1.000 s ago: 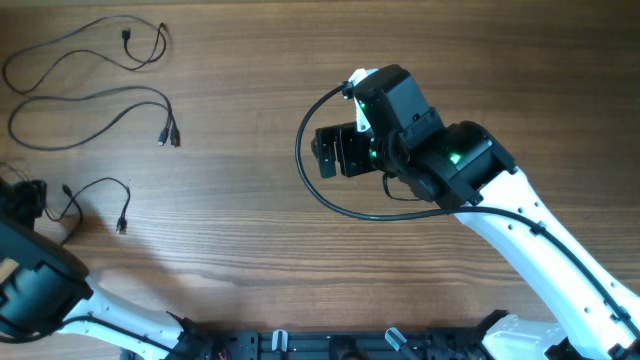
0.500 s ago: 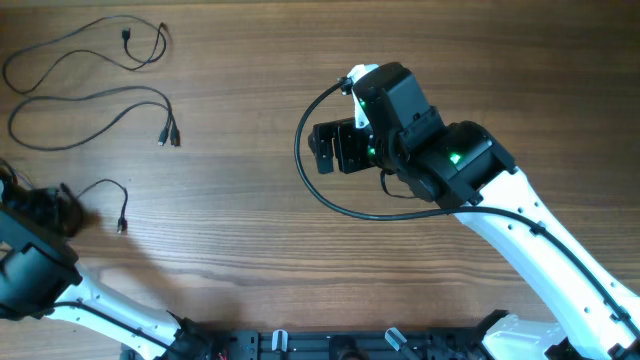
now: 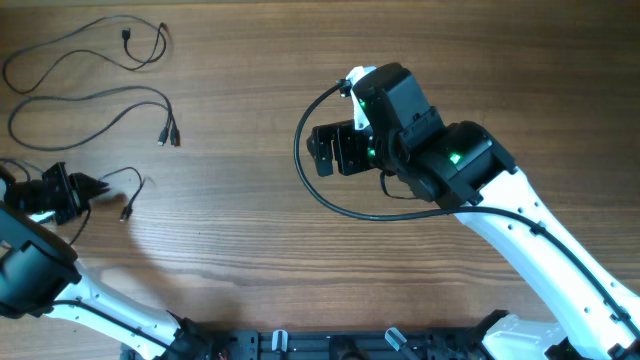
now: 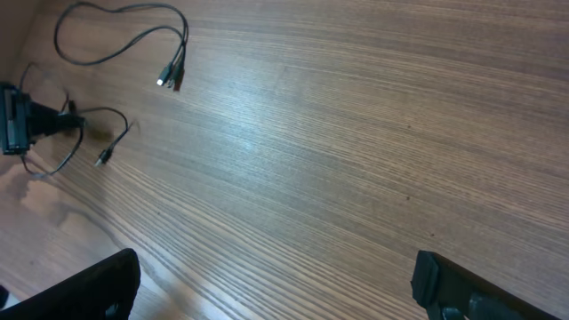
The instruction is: Untangle cables
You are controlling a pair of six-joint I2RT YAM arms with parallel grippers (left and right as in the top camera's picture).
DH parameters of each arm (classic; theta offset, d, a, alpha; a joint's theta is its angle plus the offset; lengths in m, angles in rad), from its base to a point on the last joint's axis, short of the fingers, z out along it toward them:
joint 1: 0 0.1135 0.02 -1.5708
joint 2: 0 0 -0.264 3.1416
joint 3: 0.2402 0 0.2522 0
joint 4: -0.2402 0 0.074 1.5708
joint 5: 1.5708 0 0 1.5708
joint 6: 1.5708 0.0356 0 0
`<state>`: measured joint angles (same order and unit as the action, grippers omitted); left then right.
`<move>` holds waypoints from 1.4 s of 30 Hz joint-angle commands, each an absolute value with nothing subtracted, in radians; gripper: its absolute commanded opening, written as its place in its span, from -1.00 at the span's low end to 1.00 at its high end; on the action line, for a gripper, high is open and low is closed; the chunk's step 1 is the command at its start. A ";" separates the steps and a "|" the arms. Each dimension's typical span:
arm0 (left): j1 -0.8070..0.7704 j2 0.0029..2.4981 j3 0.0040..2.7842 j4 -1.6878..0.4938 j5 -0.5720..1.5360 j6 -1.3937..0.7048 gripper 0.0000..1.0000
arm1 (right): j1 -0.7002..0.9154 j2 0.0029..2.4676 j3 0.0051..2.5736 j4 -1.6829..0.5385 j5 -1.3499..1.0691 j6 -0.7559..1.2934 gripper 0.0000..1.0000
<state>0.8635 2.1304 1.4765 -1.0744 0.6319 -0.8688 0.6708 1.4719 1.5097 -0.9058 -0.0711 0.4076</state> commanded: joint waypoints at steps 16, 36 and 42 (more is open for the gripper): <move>1.004 2.113 1.664 -1.037 0.406 -0.624 0.56 | 0.667 1.484 1.516 -0.898 -0.087 0.419 0.99; 0.710 2.222 1.703 -0.667 -0.189 -0.587 0.46 | 0.667 1.556 1.516 -0.871 -0.100 0.455 1.00; 0.716 2.248 1.703 -0.646 -0.192 -0.500 0.41 | 0.667 1.560 1.516 -0.868 -0.110 0.456 0.99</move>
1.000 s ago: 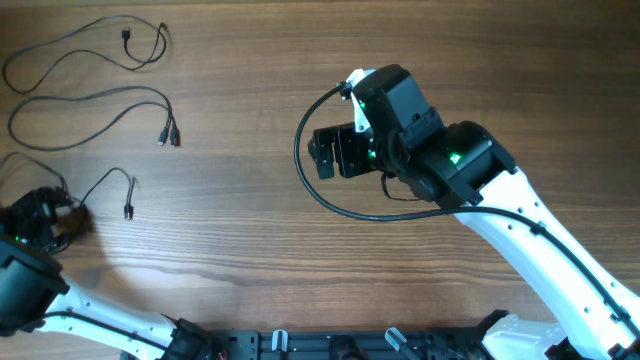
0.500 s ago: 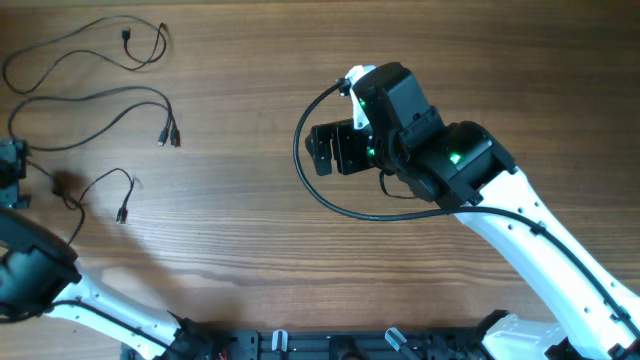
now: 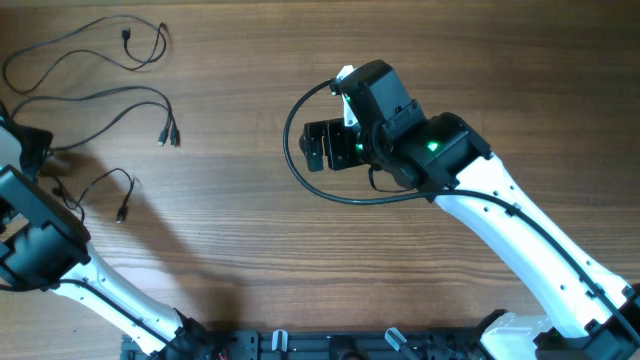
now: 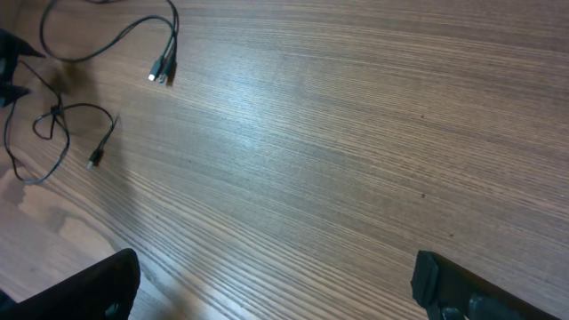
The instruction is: Untangle cables
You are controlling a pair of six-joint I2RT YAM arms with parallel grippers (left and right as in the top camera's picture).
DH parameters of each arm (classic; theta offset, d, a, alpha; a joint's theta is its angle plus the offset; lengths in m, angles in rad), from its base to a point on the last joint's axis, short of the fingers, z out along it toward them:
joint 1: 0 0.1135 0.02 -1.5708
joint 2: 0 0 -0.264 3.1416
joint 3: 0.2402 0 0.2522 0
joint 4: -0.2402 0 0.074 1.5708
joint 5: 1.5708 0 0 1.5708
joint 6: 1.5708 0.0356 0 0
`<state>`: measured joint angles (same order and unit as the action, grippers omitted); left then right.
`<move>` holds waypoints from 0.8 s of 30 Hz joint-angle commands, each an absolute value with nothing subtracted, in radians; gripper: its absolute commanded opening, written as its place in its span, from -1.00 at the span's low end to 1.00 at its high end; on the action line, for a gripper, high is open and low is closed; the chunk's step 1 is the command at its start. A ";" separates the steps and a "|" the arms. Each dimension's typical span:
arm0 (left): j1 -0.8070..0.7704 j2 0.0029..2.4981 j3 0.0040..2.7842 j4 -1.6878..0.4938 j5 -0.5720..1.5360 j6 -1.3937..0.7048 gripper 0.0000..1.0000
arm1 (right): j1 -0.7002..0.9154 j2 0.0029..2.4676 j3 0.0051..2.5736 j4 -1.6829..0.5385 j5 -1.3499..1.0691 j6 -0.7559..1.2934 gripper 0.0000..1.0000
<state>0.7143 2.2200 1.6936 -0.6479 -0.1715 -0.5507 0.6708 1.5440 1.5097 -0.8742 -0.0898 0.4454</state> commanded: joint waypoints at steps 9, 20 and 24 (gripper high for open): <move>0.767 2.230 1.702 -0.666 -0.192 -0.435 -0.92 | 0.667 1.560 1.516 -0.873 -0.136 0.473 0.99; 0.893 2.103 1.702 -0.704 0.009 -0.636 0.99 | 0.667 1.560 1.516 -0.879 -0.137 0.473 1.00; 0.886 2.077 1.702 -0.731 0.012 -0.636 1.00 | 0.667 1.560 1.516 -0.885 -0.136 0.472 0.99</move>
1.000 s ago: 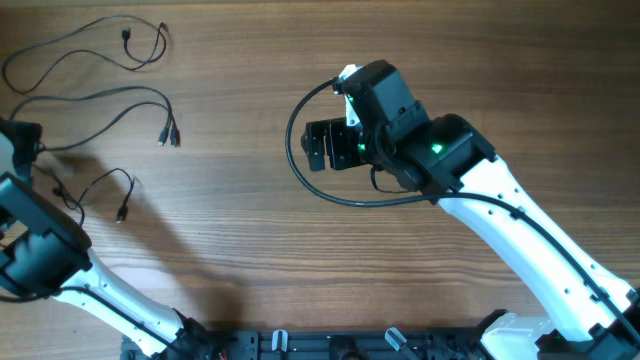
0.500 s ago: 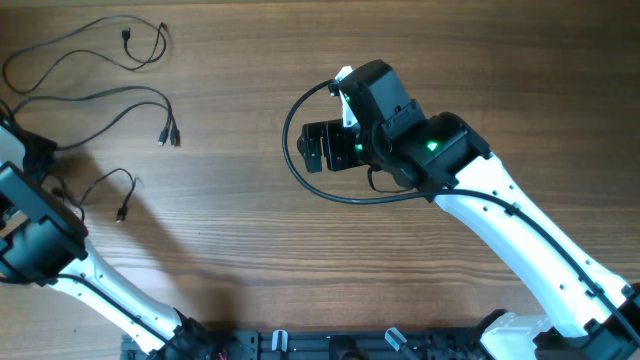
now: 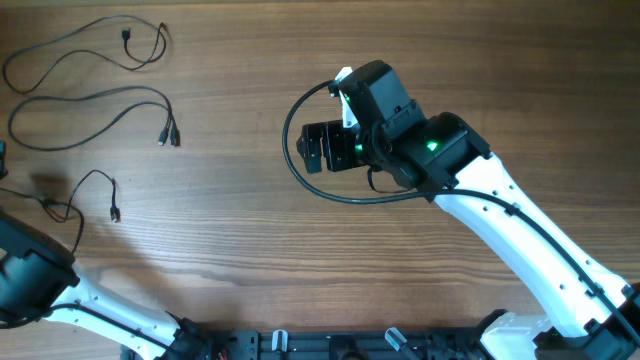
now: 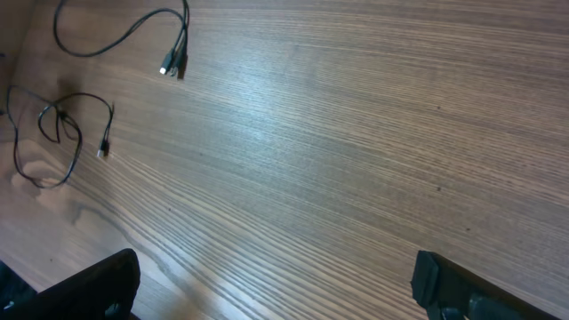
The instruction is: Untangle cables
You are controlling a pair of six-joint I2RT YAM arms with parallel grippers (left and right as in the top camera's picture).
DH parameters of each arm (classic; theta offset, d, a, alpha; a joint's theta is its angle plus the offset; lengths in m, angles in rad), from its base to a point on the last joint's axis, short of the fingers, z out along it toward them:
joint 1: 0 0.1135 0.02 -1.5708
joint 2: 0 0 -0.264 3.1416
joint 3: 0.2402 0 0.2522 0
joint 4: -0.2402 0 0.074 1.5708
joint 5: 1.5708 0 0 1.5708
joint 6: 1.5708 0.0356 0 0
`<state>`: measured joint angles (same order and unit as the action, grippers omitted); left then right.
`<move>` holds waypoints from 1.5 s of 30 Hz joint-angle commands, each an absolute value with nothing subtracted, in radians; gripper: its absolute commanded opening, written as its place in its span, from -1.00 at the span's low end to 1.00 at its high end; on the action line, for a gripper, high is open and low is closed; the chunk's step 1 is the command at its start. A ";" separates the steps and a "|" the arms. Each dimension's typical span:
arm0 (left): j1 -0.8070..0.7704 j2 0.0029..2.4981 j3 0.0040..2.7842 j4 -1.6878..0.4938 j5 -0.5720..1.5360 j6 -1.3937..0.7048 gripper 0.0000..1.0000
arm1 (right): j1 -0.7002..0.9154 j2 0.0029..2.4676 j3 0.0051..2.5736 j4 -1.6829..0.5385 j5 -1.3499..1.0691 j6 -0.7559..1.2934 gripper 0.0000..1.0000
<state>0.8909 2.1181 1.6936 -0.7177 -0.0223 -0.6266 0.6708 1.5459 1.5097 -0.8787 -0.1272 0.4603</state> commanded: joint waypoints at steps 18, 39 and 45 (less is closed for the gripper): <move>0.788 1.848 1.702 -1.184 -0.408 -0.639 1.00 | 0.645 1.539 1.517 -1.014 -0.186 0.445 0.99; 0.934 1.877 1.107 -0.743 -0.295 -0.819 0.67 | 0.645 1.539 1.517 -0.950 -0.185 0.448 0.99; 0.934 1.919 1.107 -0.697 -0.287 -0.816 -0.26 | 0.645 1.539 1.517 -0.947 -0.185 0.448 0.99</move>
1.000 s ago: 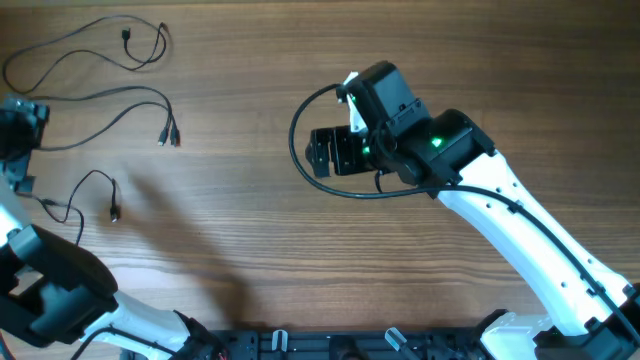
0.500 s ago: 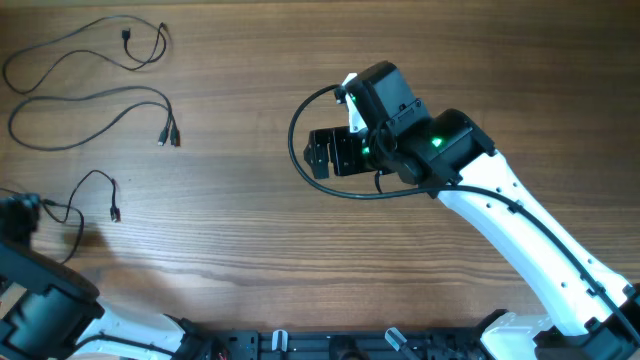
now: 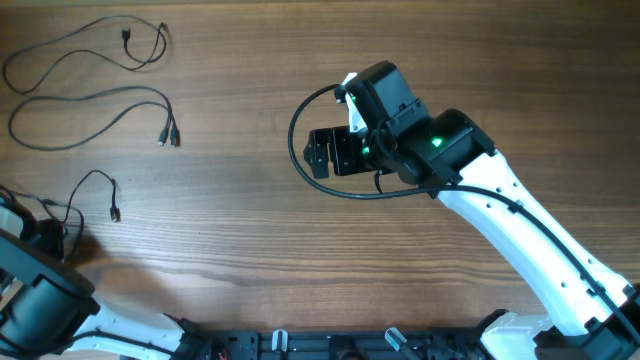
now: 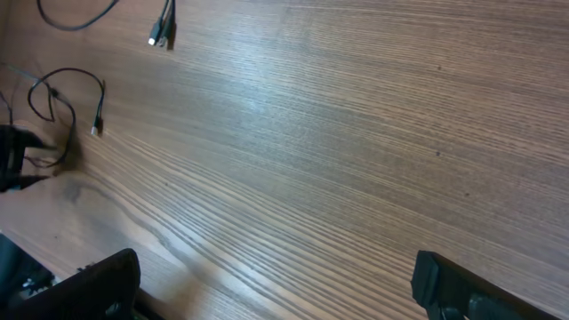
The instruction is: Untangle cables
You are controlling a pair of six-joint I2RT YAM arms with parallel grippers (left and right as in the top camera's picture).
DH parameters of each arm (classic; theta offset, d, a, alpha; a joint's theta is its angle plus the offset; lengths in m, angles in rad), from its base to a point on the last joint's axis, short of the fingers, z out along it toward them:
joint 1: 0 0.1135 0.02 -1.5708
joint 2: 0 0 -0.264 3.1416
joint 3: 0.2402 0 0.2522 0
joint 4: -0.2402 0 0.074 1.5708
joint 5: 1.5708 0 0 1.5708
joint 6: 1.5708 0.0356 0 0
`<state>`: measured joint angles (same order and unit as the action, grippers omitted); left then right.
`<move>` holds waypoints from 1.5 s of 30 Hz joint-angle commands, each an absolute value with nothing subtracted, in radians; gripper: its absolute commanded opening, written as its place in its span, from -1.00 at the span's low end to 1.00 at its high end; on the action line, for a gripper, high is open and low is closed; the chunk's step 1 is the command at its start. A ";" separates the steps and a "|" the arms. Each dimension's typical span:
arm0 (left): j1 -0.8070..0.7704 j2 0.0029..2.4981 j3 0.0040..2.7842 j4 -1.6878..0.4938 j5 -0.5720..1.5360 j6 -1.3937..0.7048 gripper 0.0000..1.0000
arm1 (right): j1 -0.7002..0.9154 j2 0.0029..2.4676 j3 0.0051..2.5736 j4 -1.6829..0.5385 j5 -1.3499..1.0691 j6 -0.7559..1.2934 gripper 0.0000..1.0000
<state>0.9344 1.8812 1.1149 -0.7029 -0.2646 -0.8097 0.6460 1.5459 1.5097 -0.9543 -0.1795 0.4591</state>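
Note:
Three black cables lie at the table's left. A thin one [image 3: 90, 45] is farthest back. A second [image 3: 90, 100] in front of it ends in two plugs [image 3: 168, 133]. The small looped cable [image 3: 88, 190] [image 4: 62, 111] lies nearest the front. My left gripper [image 3: 45, 236] [image 4: 31, 160] sits low at the left edge by that cable's loop, its fingers apart, and no grasp shows. My right gripper [image 3: 330, 155] [image 4: 280, 289] hovers open over bare wood at mid table, far from all the cables, with nothing between its fingers.
The right arm's own black cable [image 3: 300, 165] arcs out to the left of its wrist. The wooden tabletop [image 3: 250, 260] stretches between the cables and the right gripper. The table's left edge runs just beside the left gripper.
My left gripper, then almost out of view at the left edge, now sits at the small cable's left loop. The cables have not moved. The right gripper shifted slightly.
My left gripper first held the small cable near the left edge. Then it stood farther back by the middle cable, with the small cable lying free. Later it was nearly out of view; now it is back beside the small cable. The right gripper stayed open.

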 commanded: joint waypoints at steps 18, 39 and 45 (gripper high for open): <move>0.934 1.917 1.111 -0.646 0.190 -0.816 0.33 | 0.645 1.539 1.517 -0.943 -0.185 0.448 0.99; 0.344 1.170 1.173 -0.823 0.264 -0.462 0.75 | 0.610 1.369 1.517 -1.016 -0.080 0.501 0.99; -0.016 1.152 1.173 -0.797 0.175 -0.422 0.72 | 0.610 1.125 1.517 -1.205 0.050 0.554 1.00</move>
